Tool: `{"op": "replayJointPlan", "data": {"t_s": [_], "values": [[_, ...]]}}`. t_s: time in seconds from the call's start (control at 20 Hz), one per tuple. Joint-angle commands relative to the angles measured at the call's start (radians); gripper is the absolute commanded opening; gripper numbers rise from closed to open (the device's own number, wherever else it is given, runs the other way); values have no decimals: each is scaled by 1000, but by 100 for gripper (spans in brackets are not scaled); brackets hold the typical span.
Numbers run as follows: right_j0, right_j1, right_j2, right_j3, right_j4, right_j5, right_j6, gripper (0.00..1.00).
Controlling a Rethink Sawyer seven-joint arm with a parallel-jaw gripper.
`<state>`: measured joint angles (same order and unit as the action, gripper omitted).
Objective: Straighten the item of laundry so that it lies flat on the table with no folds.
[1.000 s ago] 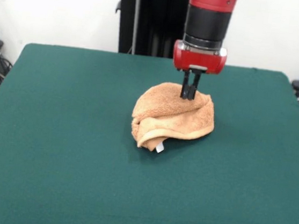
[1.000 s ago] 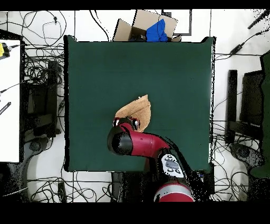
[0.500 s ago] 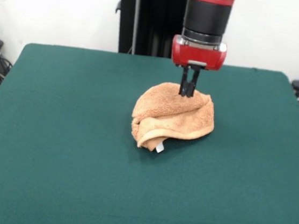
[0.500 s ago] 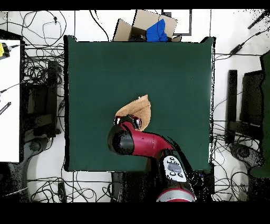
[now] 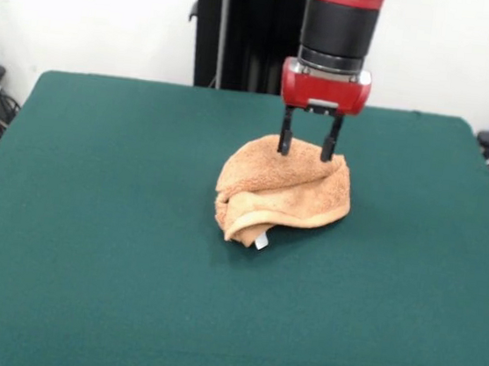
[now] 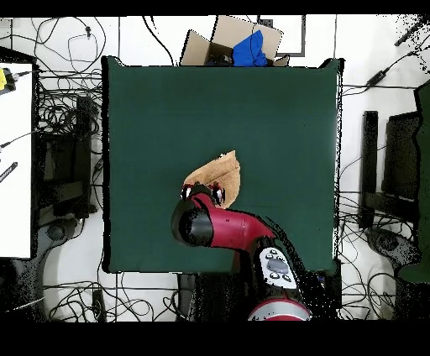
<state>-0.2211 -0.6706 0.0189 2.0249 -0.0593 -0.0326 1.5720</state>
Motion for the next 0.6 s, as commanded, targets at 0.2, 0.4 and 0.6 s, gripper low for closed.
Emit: {"op": "replayJointPlan", "data": {"t_s": [0.2,0.4,0.6], "values": [[6,36,59,-6,-19,5,155,100],[2,50,66,-4,-16,1,161,100],[4,75,76,-11,-8,-17,173,100]]}}
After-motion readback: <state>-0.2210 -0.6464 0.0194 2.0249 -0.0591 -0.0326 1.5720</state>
